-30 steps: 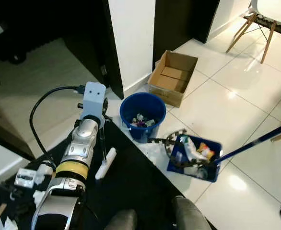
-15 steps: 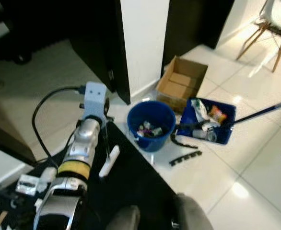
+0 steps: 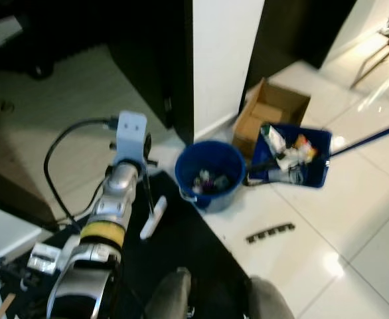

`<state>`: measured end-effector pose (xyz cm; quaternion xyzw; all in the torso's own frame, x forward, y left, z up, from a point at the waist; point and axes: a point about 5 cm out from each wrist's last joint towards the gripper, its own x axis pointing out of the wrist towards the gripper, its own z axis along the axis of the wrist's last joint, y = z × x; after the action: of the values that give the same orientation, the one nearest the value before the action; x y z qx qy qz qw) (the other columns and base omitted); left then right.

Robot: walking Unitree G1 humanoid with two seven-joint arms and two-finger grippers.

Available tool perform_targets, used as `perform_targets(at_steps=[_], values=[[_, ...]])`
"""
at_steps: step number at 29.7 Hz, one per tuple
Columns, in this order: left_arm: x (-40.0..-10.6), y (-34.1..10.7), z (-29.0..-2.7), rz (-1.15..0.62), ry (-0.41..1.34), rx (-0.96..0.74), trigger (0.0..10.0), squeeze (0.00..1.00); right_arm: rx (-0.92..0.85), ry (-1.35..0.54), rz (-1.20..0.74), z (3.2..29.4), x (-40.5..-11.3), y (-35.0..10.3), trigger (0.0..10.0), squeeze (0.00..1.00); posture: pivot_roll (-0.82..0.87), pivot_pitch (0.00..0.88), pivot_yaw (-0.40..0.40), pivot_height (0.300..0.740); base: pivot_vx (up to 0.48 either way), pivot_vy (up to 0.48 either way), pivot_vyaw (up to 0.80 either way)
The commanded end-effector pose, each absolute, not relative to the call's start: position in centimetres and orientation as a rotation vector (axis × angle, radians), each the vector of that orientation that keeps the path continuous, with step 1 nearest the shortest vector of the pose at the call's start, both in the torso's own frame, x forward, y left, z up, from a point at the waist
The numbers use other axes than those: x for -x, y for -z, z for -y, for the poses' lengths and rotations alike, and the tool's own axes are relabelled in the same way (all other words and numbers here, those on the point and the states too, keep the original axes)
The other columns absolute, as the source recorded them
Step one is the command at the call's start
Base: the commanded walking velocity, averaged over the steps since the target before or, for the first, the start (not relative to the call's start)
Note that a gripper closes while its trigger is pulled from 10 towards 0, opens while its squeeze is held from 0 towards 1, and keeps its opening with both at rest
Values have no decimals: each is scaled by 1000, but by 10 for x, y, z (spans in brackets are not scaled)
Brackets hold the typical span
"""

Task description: Sweep floor

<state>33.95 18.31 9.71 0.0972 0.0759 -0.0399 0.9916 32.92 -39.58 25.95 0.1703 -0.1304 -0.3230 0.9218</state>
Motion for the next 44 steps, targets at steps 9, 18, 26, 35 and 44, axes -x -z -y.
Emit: perform_targets(at_steps=[9,18,26,35,44], values=[[-336,-96,-184,-143,90,-223,10000,0,-444,738,232,415,-309,-227,10000,0,0,43,11,740,0,0,0],[-337,-96,-178,-140,139,-222,10000,0,-522,841,214,436,-281,-202,10000,0,-1,44,43,740,0,0,0],[-339,-98,-173,-140,172,-225,10000,0,-525,871,295,452,-267,-222,10000,0,-7,42,65,740,0,0,0],[-340,-97,-167,-146,209,-224,10000,0,-498,876,337,462,-257,-238,10000,0,-17,40,82,740,0,0,0],[-344,-100,-164,-130,206,-220,10000,0,-505,747,411,440,-290,-274,10000,0,-29,27,73,740,0,0,0]])
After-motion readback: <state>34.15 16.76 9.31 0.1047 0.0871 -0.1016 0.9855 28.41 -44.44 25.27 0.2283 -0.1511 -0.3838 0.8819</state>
